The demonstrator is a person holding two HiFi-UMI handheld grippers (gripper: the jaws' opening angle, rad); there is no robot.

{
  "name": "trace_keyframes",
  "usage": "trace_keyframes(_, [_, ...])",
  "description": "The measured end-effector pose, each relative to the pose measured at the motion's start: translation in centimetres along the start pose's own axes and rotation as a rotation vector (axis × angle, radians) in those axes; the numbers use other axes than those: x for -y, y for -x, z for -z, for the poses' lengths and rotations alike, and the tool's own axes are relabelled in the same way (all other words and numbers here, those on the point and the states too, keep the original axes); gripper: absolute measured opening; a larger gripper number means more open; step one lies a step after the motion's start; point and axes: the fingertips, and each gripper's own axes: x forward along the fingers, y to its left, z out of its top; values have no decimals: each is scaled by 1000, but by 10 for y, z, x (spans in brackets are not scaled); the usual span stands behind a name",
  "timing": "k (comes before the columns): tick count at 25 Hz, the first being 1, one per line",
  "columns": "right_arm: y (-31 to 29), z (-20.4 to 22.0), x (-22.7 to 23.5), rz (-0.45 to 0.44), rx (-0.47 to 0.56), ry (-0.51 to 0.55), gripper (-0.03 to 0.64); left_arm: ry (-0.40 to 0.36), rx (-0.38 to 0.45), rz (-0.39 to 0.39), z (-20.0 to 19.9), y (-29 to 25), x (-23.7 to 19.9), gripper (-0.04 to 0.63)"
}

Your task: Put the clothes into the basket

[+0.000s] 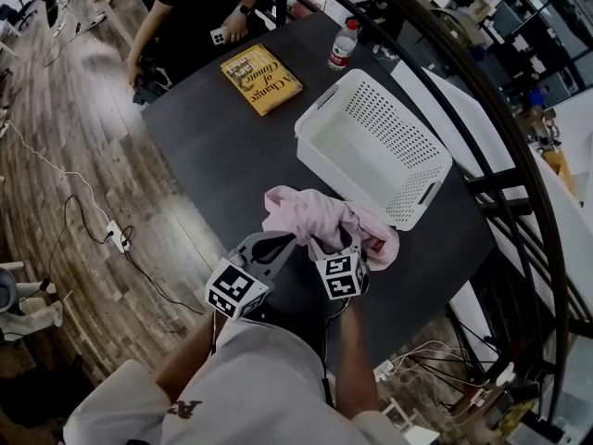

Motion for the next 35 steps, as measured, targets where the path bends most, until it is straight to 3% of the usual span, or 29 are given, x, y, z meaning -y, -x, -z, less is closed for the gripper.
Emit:
trace_keyframes(4, [7,3,-2,14,0,5,158,-2,2,-4,0,3,1,5])
trace_keyframes(8, [13,5,-4,-27,12,-46,101,-2,4,-4,0,6,6,5])
trace_keyframes(14, [26,5,-9,-80,88,-170,87,-9,23,-11,-6,12,9,5])
trace_keyframes(24, [76,-23,-17,-95,265,-279,86,-30,54,-16,-17,23,22,5])
trace_keyframes(35, [144,-76,-24,-82,464,-246,86,-93,109,-13,-52,42,48,5])
